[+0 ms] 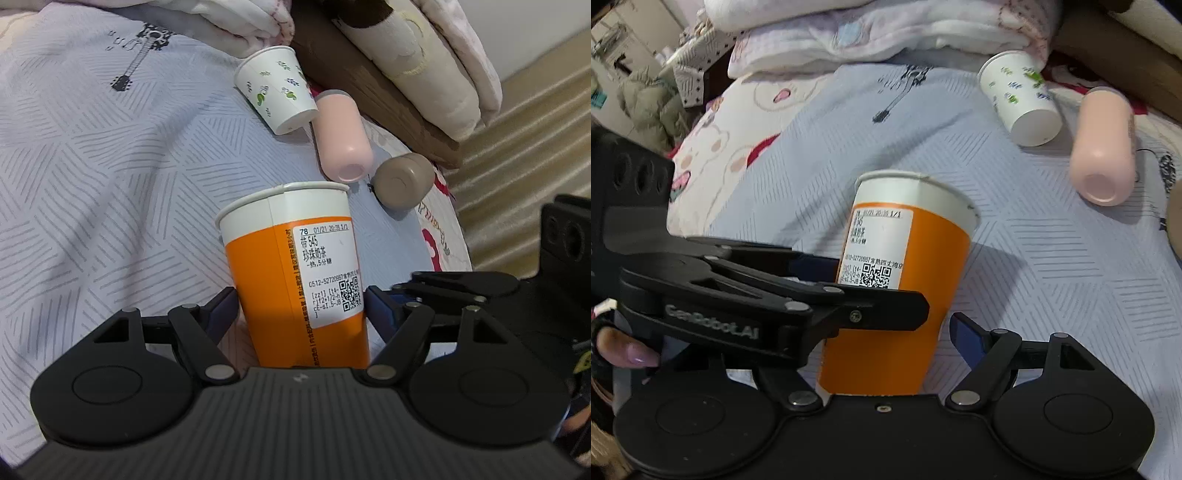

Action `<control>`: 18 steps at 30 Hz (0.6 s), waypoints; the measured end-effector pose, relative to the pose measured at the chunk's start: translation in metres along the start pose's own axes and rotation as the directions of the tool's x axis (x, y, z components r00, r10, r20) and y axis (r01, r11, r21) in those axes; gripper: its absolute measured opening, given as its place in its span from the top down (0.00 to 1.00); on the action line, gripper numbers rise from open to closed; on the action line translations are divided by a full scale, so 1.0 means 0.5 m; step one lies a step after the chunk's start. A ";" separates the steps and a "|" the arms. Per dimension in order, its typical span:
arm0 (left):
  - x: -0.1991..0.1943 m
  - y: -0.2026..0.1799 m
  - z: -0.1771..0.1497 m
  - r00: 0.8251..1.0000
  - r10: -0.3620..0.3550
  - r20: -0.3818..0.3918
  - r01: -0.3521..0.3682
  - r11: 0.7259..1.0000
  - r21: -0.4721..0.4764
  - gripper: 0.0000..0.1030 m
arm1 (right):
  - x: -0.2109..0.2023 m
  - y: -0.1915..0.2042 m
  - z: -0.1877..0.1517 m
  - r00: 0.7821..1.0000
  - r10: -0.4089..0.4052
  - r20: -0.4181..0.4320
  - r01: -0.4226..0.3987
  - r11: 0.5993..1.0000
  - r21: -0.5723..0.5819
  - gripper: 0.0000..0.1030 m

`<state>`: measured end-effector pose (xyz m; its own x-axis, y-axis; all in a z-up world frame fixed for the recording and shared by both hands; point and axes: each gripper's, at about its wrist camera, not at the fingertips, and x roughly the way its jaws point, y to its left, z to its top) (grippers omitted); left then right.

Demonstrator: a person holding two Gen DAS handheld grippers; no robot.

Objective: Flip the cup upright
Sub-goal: 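Rotate the orange cup upright with the right gripper while the left gripper steadies it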

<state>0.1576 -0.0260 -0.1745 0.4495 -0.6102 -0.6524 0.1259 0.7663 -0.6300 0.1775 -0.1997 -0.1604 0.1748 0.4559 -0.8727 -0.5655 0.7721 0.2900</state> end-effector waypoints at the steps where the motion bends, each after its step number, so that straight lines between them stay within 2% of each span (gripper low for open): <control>1: 0.000 0.000 0.002 1.000 -0.001 -0.005 0.001 1.000 0.006 0.28 | 0.006 0.001 0.001 1.000 -0.002 -0.007 0.002 1.000 -0.005 0.23; 5: -0.009 -0.007 0.005 1.000 -0.004 0.001 0.004 0.998 0.060 0.29 | 0.004 0.006 -0.004 1.000 -0.002 0.006 0.002 1.000 -0.007 0.24; 10: -0.038 -0.042 0.003 0.998 0.028 0.064 -0.040 0.981 0.190 0.29 | -0.015 0.043 -0.020 0.993 -0.068 0.097 0.079 0.990 -0.117 0.24; 16: -0.060 -0.078 -0.010 0.990 0.061 0.129 -0.100 0.943 0.319 0.29 | -0.035 0.073 -0.055 0.961 -0.136 0.241 0.188 0.960 -0.207 0.24; 18: -0.065 -0.088 -0.015 0.984 0.070 0.164 -0.125 0.928 0.350 0.29 | -0.032 0.090 -0.063 0.940 -0.176 0.291 0.254 0.933 -0.256 0.24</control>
<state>0.1309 -0.0411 -0.1287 0.5964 -0.5137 -0.6168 0.3706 0.8578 -0.3561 0.1239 -0.1864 -0.1457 0.4986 0.4215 -0.7575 -0.6896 0.7223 -0.0519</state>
